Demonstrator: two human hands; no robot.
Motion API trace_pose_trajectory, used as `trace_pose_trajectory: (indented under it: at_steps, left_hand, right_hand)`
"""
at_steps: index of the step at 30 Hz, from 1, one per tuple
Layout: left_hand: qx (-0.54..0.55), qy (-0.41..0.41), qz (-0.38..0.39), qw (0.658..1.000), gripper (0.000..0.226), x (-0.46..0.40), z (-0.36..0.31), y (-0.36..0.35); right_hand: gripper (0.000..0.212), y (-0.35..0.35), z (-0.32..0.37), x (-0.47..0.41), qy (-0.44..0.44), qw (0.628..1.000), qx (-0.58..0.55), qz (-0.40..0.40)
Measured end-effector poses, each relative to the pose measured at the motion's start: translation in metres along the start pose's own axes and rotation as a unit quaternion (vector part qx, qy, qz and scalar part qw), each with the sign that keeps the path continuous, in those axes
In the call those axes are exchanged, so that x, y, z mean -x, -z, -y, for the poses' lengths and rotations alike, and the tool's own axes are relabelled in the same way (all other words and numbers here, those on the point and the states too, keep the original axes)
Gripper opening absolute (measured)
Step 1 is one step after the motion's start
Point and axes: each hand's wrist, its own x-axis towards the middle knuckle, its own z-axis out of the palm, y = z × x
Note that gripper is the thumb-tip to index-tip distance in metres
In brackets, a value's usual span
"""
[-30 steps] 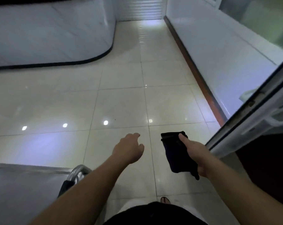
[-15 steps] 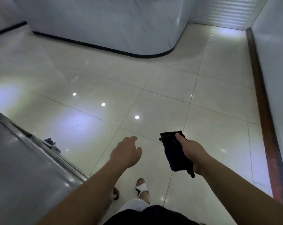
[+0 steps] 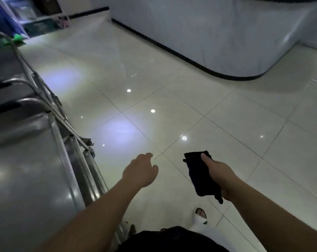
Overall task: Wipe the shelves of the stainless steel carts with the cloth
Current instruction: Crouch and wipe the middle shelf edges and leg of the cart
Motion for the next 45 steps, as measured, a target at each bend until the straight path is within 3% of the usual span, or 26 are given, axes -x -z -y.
trace_pose_trajectory:
  at_steps: [8,15,21,27,35,39,42,45]
  left_hand:
    - [0.092,0.153,-0.077,0.981,0.059,-0.069,0.019,0.026]
    - [0.200,0.305,-0.159,0.918,0.057,-0.076,0.016,0.037]
    - [0.314,0.436,-0.203,0.819,0.058,-0.041,0.037,0.005]
    - [0.369,0.499,-0.251,0.743,0.064,-0.022,0.078,-0.012]
    - [0.427,0.578,-0.280,0.636,0.060,-0.011,0.097,-0.034]
    - [0.447,0.622,-0.299,0.569,0.058,-0.012,0.089,-0.050]
    - [0.456,0.658,-0.310,0.513,0.055,-0.028,0.082,-0.059]
    - [0.465,0.693,-0.329,0.442,0.051,-0.052,0.069,-0.066]
  right_hand:
    - [0.049,-0.066,0.114,-0.111,0.039,0.977,0.155,0.139]
    - [0.050,-0.150,0.197,-0.174,0.073,0.908,0.296,0.286]
    - [0.051,-0.240,0.200,-0.168,0.106,0.800,0.444,0.389]
    - [0.048,-0.319,0.179,-0.139,0.172,0.674,0.558,0.453]
    - [0.051,-0.395,0.153,-0.119,0.166,0.556,0.623,0.524]
    - [0.054,-0.430,0.136,-0.117,0.147,0.502,0.641,0.562]
    - [0.052,-0.456,0.118,-0.122,0.151,0.429,0.665,0.593]
    - [0.055,-0.473,0.104,-0.130,0.131,0.382,0.682,0.610]
